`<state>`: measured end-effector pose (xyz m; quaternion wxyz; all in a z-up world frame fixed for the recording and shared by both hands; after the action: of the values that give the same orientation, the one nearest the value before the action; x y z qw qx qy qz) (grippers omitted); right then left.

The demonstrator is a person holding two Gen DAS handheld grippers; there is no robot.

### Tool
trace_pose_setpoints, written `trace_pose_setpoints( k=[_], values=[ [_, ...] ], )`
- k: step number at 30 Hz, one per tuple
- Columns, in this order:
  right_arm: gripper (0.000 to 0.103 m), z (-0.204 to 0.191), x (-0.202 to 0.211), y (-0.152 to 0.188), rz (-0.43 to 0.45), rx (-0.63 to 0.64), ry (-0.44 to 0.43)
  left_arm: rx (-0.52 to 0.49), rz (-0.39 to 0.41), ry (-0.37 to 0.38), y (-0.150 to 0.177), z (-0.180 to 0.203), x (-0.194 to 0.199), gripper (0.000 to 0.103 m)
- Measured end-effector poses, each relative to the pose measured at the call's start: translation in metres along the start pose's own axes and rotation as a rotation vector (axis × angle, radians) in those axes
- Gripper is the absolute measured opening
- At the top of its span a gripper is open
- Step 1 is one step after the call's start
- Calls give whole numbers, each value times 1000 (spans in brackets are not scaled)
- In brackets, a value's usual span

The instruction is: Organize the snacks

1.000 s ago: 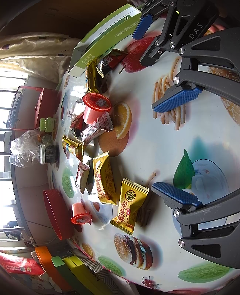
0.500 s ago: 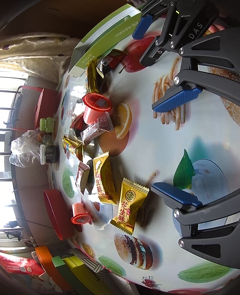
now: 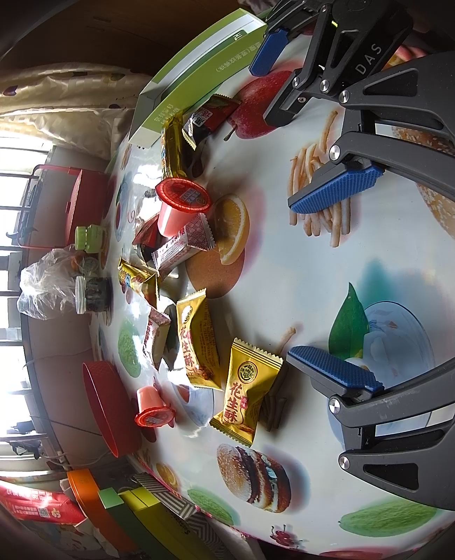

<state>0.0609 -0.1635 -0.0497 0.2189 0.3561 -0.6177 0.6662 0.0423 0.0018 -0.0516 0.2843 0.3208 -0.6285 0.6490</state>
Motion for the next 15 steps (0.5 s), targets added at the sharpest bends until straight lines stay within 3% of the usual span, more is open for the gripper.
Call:
trace_pose_setpoints(
  k=[8,15],
  values=[
    [76,1,0,-1,-13,0,-19,-10,-34,53,-7,-4,0,78],
    [76,-9,11,-25,19,3,-148,26,-55,81,-16,-23,-4,78]
  ],
)
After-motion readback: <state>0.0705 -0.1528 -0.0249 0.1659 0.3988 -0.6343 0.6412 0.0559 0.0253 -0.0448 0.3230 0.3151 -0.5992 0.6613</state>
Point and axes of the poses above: each gripper's, at about its wrist camera, not at the fingertips, and x roughly against the way its jaws point, z to its right, y to its underside, the point moved 7 cm from there along -x, roughly the way its jaws point, and after that the axes turned 1 degree about -y, right-handed, at the moved point
